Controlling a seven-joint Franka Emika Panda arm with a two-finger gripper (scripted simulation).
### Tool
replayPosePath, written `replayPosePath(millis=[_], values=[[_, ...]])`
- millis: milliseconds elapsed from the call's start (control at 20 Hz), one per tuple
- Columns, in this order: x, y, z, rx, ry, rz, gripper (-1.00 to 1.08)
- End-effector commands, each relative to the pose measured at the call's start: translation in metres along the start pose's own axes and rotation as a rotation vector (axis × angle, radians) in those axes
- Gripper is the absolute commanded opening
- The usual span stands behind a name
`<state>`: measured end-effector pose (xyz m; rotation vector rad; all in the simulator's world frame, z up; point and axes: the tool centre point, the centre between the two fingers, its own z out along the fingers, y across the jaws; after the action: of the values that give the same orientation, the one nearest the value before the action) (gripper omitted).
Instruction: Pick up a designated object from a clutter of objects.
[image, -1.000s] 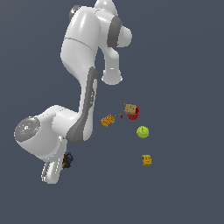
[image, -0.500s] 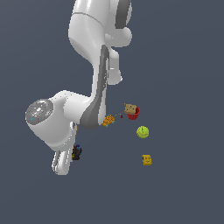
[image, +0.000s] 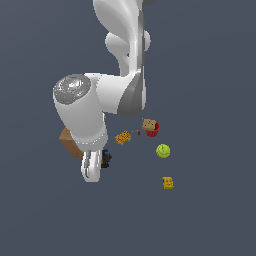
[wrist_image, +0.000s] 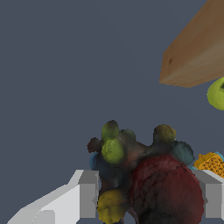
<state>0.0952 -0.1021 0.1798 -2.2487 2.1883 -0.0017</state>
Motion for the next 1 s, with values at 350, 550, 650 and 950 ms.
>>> replayPosePath(millis=[350, 550, 650, 950], values=[[-0.081, 0.029, -0.083, 0.000, 0.002, 0.001, -1.00], [-0.114, 0.040, -0.117, -0.001, 0.003, 0.001, -1.00], [-0.129, 0.044, -0.132, -0.001, 0.004, 0.001, -1.00], [-0.168, 0.056, -0.172, -0.002, 0.004, 0.002, -1.00]])
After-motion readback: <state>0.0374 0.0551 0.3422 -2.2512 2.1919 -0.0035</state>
